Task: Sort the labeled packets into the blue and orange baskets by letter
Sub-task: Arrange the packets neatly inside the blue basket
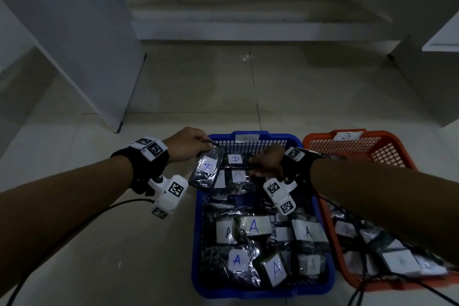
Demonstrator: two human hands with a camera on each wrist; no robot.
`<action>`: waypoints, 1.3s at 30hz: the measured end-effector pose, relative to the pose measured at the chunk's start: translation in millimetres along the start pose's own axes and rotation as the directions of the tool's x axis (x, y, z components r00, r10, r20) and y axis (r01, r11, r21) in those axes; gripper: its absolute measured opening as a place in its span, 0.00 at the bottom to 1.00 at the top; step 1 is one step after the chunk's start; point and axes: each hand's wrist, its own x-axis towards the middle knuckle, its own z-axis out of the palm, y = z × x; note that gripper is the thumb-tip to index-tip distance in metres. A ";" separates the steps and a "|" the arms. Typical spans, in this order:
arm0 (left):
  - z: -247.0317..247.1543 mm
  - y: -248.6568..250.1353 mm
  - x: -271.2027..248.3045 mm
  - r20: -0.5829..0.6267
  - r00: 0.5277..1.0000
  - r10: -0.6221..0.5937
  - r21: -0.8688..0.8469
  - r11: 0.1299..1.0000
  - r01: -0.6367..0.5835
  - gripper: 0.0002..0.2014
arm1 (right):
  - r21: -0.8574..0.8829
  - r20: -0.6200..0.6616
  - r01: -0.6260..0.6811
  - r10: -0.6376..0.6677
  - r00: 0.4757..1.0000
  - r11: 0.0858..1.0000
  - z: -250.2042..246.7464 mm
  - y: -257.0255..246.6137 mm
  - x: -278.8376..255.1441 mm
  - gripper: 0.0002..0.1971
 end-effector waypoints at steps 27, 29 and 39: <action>20.3 19.4 -6.6 0.145 0.989 0.008 -0.049 0.999 -0.001 0.09 | 0.021 0.227 0.182 -0.182 0.957 0.983 -29.5 -15.5 -62.9 0.25; 27.2 22.2 -6.8 0.223 0.975 0.027 -0.033 0.999 -0.020 0.10 | 0.127 0.310 0.130 -0.164 0.936 0.983 -25.6 -16.9 -63.1 0.22; 36.3 22.6 7.6 0.247 0.961 0.123 0.413 0.884 -0.219 0.10 | -0.055 0.199 0.165 -0.151 0.968 0.985 -26.9 -11.5 -53.5 0.03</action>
